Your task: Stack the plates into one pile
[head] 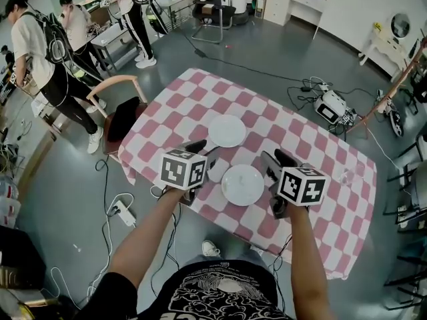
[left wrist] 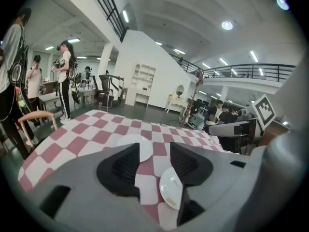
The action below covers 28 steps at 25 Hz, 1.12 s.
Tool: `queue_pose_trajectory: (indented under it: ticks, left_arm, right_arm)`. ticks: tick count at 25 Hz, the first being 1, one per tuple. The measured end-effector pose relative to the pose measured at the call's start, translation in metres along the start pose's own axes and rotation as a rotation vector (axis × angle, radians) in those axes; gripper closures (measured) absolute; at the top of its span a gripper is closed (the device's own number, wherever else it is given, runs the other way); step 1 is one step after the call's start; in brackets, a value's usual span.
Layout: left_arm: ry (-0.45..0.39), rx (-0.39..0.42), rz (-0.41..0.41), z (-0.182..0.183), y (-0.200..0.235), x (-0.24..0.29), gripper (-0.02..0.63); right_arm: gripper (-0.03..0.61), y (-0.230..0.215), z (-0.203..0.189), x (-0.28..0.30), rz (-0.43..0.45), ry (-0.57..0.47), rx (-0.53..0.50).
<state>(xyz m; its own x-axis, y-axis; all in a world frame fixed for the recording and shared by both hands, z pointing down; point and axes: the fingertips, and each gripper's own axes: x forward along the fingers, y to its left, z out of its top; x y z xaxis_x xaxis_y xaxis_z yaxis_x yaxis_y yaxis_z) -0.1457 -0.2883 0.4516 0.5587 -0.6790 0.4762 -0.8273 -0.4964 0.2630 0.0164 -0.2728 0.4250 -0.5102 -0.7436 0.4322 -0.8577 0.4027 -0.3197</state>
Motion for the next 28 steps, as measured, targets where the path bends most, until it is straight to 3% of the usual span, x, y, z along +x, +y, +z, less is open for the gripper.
queue_pose_trajectory:
  ticks: [8,18,28]
  left_arm:
    - [-0.139,0.056,0.042,0.044,0.016,-0.03,0.377]
    - [-0.158,0.101,0.074,0.06,0.038,-0.036,0.359]
    - [-0.104,0.05,0.069,0.061,0.067,-0.005,0.353]
  right_arm:
    - [0.331,0.021,0.042,-0.011,-0.018,-0.091,-0.053]
    - [0.308,0.028,0.063,0.003,-0.013,-0.083,-0.111]
    - [0.302,0.008,0.068,0.044,0.027,-0.004,-0.094]
